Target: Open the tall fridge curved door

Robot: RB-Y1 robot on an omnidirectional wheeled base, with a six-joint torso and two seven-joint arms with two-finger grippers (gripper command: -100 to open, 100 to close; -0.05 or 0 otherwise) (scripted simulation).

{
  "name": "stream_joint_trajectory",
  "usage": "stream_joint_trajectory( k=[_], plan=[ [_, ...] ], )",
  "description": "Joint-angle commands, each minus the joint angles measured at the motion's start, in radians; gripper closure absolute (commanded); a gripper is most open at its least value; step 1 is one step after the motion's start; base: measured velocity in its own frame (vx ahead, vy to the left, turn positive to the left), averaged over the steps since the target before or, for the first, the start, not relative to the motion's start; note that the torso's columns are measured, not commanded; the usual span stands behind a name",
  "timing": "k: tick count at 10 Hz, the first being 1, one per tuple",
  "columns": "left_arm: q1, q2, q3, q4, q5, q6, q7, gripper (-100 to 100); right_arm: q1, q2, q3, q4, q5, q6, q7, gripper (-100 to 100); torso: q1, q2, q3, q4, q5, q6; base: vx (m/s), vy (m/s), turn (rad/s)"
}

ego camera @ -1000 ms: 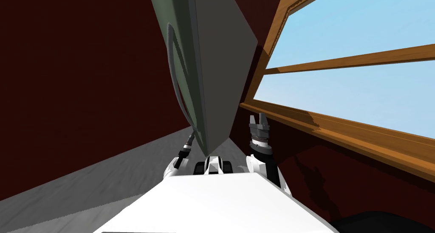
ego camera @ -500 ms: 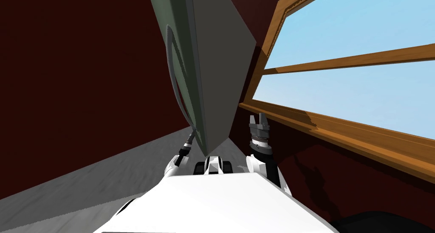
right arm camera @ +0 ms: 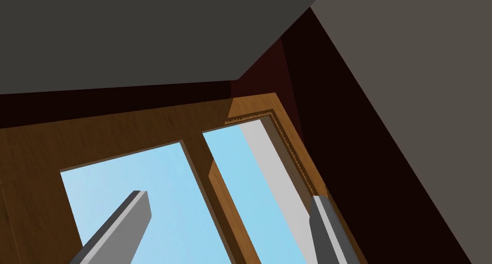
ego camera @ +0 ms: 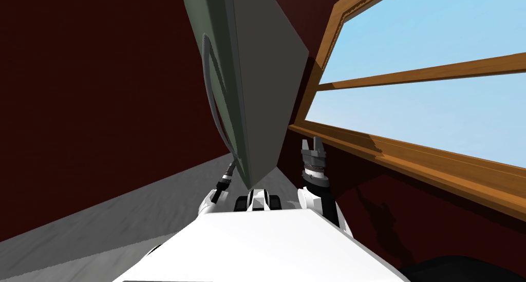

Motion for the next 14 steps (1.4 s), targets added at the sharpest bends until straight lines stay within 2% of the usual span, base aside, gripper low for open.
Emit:
stream_joint_trajectory(
  k=[1,4,5,7,8,13,14],
  plan=[
    [-0.030,0.058,-0.005,-0.016,-0.020,0.052,0.021,-100,0.000,0.000,0.000,0.000,0.000,0.000,0.000,0,-0.003,0.003,0.001,0.001,-0.001,0.000,-0.061,-0.062,-0.018],
    [-0.053,0.101,-0.009,-0.027,-0.034,0.092,0.037,-100,0.000,0.000,0.000,0.000,0.000,0.000,0.000,0,-0.002,0.004,0.003,0.002,-0.001,0.000,-0.059,-0.058,-0.011],
    [-0.068,0.130,-0.012,-0.034,-0.044,0.121,0.048,-100,0.000,0.000,0.000,0.000,0.000,0.000,0.000,0,0.000,0.003,0.002,0.001,0.000,0.000,-0.052,-0.046,-0.015],
    [-0.083,0.159,-0.015,-0.040,-0.053,0.149,0.059,-100,0.000,0.000,0.000,0.000,0.000,0.000,0.000,0,-0.001,0.003,0.002,0.001,-0.001,0.000,-0.051,-0.047,-0.012],
    [-0.097,0.185,-0.018,-0.045,-0.062,0.177,0.069,-100,0.000,0.000,0.000,0.000,0.000,0.000,0.000,0,-0.002,0.003,0.002,0.001,-0.001,0.000,-0.052,-0.052,-0.015],
    [-0.128,0.245,-0.025,-0.056,-0.080,0.240,0.092,-100,0.000,0.000,0.000,0.000,0.000,0.000,0.000,0,-0.001,0.003,0.002,0.001,-0.001,0.000,-0.040,-0.041,-0.008],
    [-0.140,0.267,-0.027,-0.060,-0.087,0.262,0.100,-100,0.000,0.000,0.000,0.000,0.000,0.000,0.000,0,-0.001,0.003,0.002,0.001,-0.001,0.000,-0.037,-0.045,-0.013]
  ],
)
